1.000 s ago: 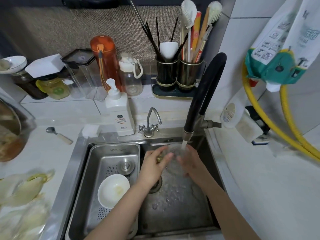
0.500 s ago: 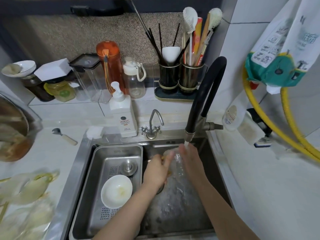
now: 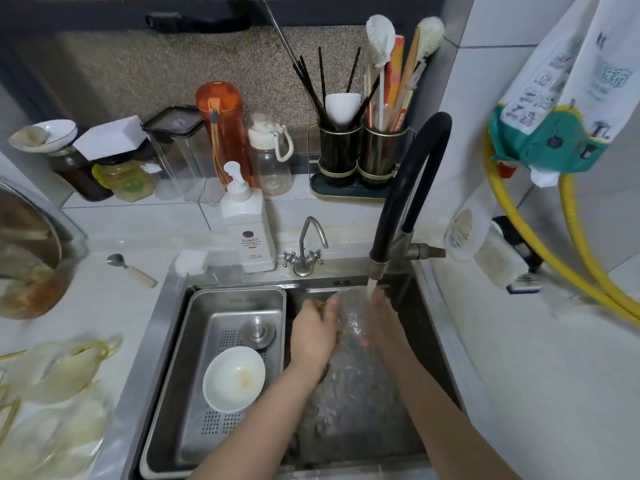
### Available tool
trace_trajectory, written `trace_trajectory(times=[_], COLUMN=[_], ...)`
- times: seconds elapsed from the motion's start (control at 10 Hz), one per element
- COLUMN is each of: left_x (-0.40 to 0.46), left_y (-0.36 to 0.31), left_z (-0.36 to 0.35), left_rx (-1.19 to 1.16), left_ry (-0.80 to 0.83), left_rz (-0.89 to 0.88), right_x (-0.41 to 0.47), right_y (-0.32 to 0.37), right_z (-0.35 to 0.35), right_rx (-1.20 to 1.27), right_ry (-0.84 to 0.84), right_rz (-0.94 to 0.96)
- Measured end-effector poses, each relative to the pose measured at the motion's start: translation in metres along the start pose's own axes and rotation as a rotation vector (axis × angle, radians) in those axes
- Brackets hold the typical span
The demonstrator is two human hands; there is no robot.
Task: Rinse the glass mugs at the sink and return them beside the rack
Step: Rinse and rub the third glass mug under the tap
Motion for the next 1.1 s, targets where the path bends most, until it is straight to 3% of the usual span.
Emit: trace_trajectory(times=[0.2, 0.3, 0.4, 0.5, 0.6, 0.7, 0.9, 1.1], left_x=[-0.002, -0.006, -0.009, -0.003, 0.003, 0.005, 0.001, 0.017], left_y=[0.0, -0.003, -0.008, -0.014, -0.019, -0.026, -0.033, -0.042], left_z=[0.017, 0.014, 0.003, -0.005, -0.014, -0.021, -0.024, -0.028], left_rx=[0.22, 0.375, 0.329, 0.07, -0.13, -0.166, -0.21, -0.146], left_ry=[0.182, 0.142, 0.052, 0.027, 0.107, 0.202, 0.386, 0.149], left_rz=[-0.243, -0.369, -0.342, -0.176, -0.129, -0.135, -0.1, -0.019], right_x=[0.009, 0.018, 0.017, 0.001, -0.018, -0.023, -0.019, -0.017], right_y=[0.005, -0.023, -0.022, -0.023, -0.035, -0.038, -0.045, -0.025], right_z=[0.015, 0.011, 0.006, 0.008, 0.01, 0.008, 0.011, 0.009], right_rx=[-0.278, -0.432, -0.209, -0.125, 0.406, 0.89, 1.164, 1.099], right_ry=[0.316, 0.416, 0.341, 0.308, 0.242, 0.197, 0.215, 0.281], right_rz=[-0.034, -0.123, -0.218, -0.195, -0.382, -0.478, -0.622, -0.492])
Point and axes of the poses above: each hand's wrist, its own x-axis towards the middle knuckle, its own z-axis out of the back of the hand, y = z × x, the point moved 1 cm from there along x, towards the middle knuckle, and after that the axes turned 6 degrees about y, right-handed, at the moved point
